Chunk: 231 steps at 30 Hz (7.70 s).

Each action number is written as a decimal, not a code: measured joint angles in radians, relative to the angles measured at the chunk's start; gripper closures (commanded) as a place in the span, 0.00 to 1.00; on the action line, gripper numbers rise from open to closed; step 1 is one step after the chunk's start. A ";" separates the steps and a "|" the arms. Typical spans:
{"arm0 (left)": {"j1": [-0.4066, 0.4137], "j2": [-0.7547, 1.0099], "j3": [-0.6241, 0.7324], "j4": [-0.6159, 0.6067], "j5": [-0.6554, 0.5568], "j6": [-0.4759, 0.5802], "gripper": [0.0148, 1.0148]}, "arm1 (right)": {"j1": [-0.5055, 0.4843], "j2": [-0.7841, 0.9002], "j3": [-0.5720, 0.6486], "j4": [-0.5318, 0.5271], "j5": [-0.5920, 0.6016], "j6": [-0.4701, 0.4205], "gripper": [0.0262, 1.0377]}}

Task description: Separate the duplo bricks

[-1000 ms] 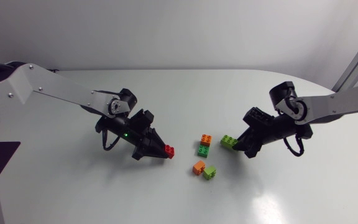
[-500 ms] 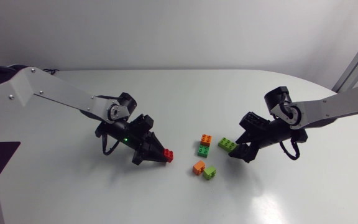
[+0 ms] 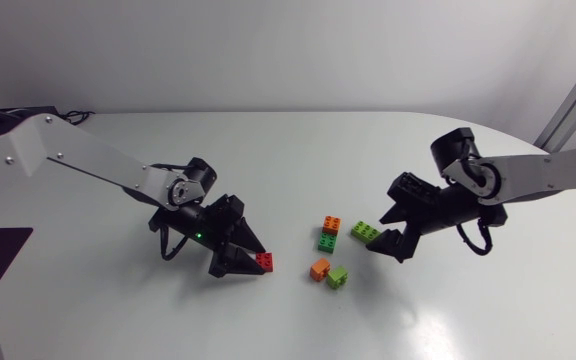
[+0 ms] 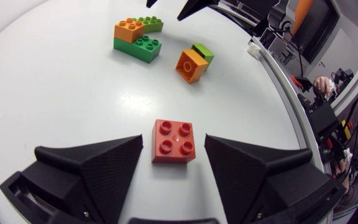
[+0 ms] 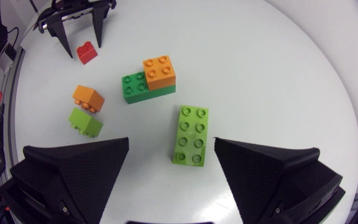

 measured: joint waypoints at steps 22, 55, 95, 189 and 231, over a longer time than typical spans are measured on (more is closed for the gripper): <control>-0.043 -0.314 -0.092 -0.058 -0.011 -0.050 0.04 | -0.160 -0.570 -0.290 -0.582 0.191 -0.129 0.04; -0.060 -0.346 -0.108 -0.060 -0.011 -0.082 0.04 | 0.171 -0.435 -0.302 -0.803 0.431 0.117 0.04; -0.053 -0.346 -0.108 -0.046 -0.011 -0.082 0.04 | 0.206 -0.365 -0.197 -0.661 0.470 0.132 0.83; -0.124 -0.346 -0.118 0.059 -0.085 -0.209 0.04 | 0.436 0.018 -0.021 -0.065 0.309 0.338 0.11; -0.122 -0.359 -0.140 0.085 -0.105 -0.209 0.04 | 0.275 -0.098 0.058 -0.251 0.375 0.417 0.80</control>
